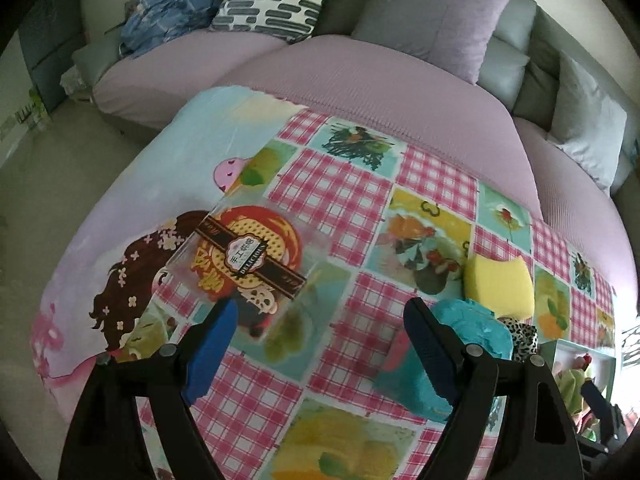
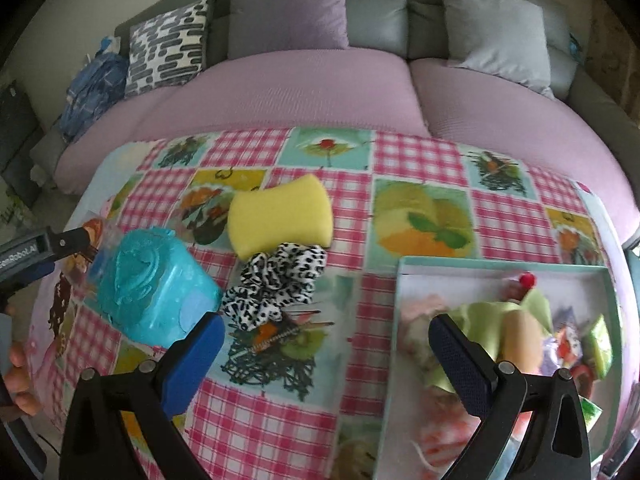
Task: Organize soft objects
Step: 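Move both open tools back toward the yellow sponge and leopard scrunchie, then grasp the black-and-white leopard scrunchie with the right tool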
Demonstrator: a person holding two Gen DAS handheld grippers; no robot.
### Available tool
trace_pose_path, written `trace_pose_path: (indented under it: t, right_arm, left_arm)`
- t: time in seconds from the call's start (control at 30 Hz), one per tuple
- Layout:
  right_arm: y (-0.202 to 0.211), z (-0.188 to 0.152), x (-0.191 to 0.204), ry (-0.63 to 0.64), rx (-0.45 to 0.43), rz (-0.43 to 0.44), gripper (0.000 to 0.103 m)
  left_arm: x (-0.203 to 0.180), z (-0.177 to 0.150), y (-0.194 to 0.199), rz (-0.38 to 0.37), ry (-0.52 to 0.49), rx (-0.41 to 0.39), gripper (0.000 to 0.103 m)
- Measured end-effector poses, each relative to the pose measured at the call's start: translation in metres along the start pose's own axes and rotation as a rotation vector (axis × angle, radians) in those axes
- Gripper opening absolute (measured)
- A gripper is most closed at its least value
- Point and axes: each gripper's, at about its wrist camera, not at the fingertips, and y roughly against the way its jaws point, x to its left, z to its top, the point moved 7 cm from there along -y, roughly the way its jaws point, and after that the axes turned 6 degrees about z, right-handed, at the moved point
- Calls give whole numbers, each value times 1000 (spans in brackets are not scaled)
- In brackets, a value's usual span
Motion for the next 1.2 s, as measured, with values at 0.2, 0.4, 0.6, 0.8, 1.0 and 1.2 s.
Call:
trace_pose_path:
  t: [0.2, 0.4, 0.6, 0.8, 1.0, 1.2]
  right_arm:
    - [-27, 2, 7, 5, 44, -9, 91]
    - [-47, 5, 11, 25, 81, -15, 84]
    - [-60, 10, 10, 34, 104, -23, 67]
    - [-73, 10, 12, 22, 130, 7, 52]
    - [-84, 10, 15, -9, 144, 63, 34]
    - [-86, 10, 15, -30, 133, 92, 23]
  left_arm:
    - [2, 2, -5, -21, 19, 12, 86]
    - [-8, -1, -9, -44, -8, 26, 86]
    - [-8, 0, -9, -56, -9, 24, 86]
    - [-7, 0, -11, -49, -9, 28, 86]
    - [-8, 0, -11, -42, -15, 25, 86]
    - [-12, 0, -10, -47, -30, 22, 86]
